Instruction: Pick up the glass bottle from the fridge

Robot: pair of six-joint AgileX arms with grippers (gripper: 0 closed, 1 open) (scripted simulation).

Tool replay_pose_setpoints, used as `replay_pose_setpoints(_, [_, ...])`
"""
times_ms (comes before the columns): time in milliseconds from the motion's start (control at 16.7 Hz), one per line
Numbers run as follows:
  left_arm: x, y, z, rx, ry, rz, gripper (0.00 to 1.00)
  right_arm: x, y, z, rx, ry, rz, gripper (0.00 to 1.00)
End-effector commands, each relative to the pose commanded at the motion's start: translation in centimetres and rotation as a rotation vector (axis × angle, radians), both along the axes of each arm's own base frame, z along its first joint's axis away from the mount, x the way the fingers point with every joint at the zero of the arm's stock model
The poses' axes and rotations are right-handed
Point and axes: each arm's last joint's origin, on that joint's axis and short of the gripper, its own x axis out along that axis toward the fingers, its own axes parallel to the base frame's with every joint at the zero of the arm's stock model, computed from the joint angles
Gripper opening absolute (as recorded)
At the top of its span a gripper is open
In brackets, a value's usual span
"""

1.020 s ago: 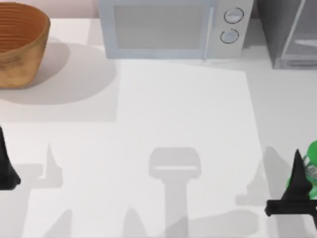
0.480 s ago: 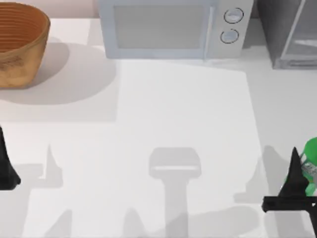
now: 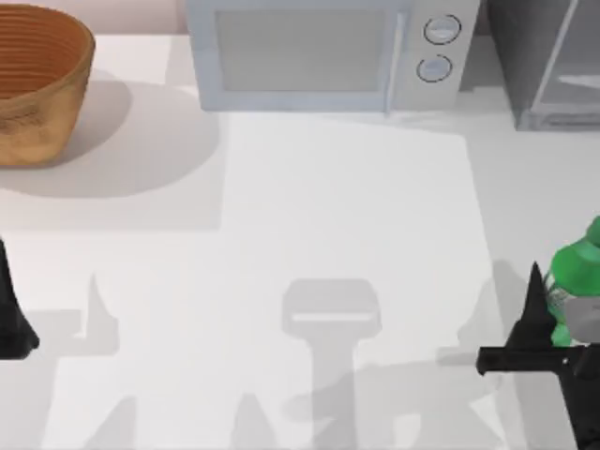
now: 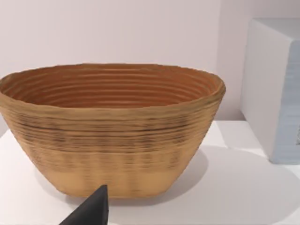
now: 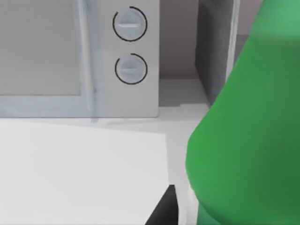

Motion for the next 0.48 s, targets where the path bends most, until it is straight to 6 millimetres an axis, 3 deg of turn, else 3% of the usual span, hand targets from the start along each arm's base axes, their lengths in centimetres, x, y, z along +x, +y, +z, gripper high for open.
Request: replay_pose_setpoints(480, [0.0, 0.0, 0.0, 0.0, 0.0, 0.0, 1.0, 1.4, -0.6, -1.1, -0.001, -0.001, 0.006, 0.0])
